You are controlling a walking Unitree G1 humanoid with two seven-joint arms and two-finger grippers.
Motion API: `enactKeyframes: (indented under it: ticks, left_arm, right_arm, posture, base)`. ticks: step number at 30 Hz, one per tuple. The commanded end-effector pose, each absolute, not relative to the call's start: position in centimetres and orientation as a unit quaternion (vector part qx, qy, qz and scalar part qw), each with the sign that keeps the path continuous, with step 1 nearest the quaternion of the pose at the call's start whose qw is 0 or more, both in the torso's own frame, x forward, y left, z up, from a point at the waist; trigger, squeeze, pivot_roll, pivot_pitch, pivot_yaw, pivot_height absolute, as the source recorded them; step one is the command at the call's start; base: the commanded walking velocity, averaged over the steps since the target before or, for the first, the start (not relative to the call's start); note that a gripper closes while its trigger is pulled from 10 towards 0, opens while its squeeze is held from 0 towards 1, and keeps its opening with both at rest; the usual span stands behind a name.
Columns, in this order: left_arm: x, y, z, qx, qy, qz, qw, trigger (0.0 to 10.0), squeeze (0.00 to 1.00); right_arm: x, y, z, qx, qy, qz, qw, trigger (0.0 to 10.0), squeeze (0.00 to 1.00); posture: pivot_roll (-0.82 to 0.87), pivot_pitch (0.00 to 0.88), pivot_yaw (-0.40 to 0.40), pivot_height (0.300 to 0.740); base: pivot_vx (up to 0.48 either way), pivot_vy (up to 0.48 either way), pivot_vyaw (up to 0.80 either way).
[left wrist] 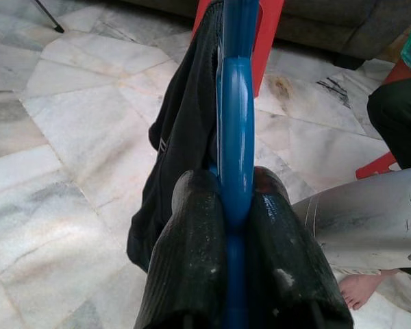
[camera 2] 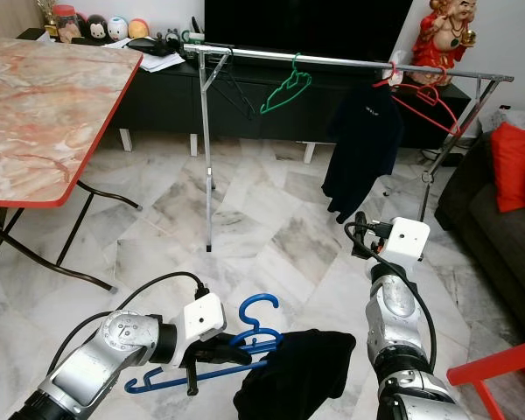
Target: Hang hanger
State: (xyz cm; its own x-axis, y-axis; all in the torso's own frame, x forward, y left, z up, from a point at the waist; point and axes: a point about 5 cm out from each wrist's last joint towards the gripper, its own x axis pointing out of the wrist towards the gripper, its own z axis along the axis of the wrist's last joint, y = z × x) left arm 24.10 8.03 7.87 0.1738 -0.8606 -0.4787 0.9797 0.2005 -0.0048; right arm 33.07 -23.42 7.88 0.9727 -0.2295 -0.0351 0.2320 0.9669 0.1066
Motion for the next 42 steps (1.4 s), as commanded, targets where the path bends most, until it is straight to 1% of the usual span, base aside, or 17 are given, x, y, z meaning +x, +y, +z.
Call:
enactKeyframes:
  ticks: [1,7,8,9,18,19,20,32,33,40,42]
  left_arm:
    - [24.2,7.4,8.4,0.155,0.172,-0.622,0.748,10.0,0.0]
    - [24.2,7.4,8.4,0.155,0.173,-0.622,0.748,10.0,0.0]
    - [24.2,7.4,8.4,0.155,0.173,-0.621,0.749,10.0,0.0]
    - [24.2,7.4,8.4,0.155,0.172,-0.621,0.749,10.0,0.0]
    - [24.3,7.4,8.4,0.156,0.172,-0.62,0.749,10.0,0.0]
    - [24.3,7.4,8.4,0.156,0.172,-0.62,0.749,10.0,0.0]
    - [24.3,7.4,8.4,0.155,0.172,-0.62,0.749,10.0,0.0]
    - [24.3,7.3,8.4,0.155,0.172,-0.62,0.749,10.0,0.0]
    - [24.2,7.3,8.4,0.154,0.173,-0.62,0.75,10.0,0.0]
    - [24.3,7.5,8.3,0.156,0.172,-0.616,0.753,10.0,0.0]
    - [24.5,7.6,8.4,0.156,0.168,-0.609,0.759,10.0,0.0]
  right_arm:
    - [33.4,-23.5,8.6,0.05,0.0,-0.114,0.992,0.0,0.0]
    - [33.4,-23.4,8.5,0.044,0.003,-0.113,0.993,0.0,0.0]
    - [33.5,-23.3,8.4,0.04,0.006,-0.111,0.993,7.6,0.0]
    - [33.5,-23.3,8.4,0.039,0.007,-0.111,0.993,10.0,0.0]
    - [33.6,-23.2,8.3,0.051,0.012,-0.116,0.992,10.0,0.0]
    - [33.5,-23.3,8.3,0.053,0.012,-0.116,0.992,10.0,0.99]
    - [33.5,-23.3,8.3,0.055,0.012,-0.117,0.992,10.0,1.0]
    - [33.6,-23.1,8.2,0.053,0.014,-0.113,0.992,10.0,1.0]
    - [33.5,-23.2,8.1,0.048,0.018,-0.115,0.992,10.0,0.0]
    - [33.1,-23.8,7.6,0.04,0.031,-0.128,0.991,10.0,0.0]
    - [33.0,-24.2,7.6,0.038,0.03,-0.132,0.99,10.0,0.0]
  posture:
    - [0.0,0.0,-0.141,0.74]
    - [0.0,0.0,-0.143,0.74]
    - [0.0,0.0,-0.143,0.74]
    - [0.0,0.0,-0.143,0.74]
    - [0.0,0.0,-0.144,0.74]
    - [0.0,0.0,-0.144,0.74]
    - [0.0,0.0,-0.144,0.74]
    - [0.0,0.0,-0.145,0.74]
    - [0.0,0.0,-0.145,0.74]
    - [0.0,0.0,-0.144,0.74]
    - [0.0,0.0,-0.144,0.74]
  base:
    - [0.0,0.0,0.0]
    - [0.0,0.0,0.0]
    - [0.0,0.0,0.0]
    - [0.0,0.0,0.0]
    - [0.0,0.0,0.0]
    - [0.0,0.0,0.0]
    - [0.0,0.0,0.0]
    - [0.0,0.0,0.0]
    - [0.0,0.0,0.0]
    - [0.0,0.0,0.0]
    - [0.0,0.0,0.0]
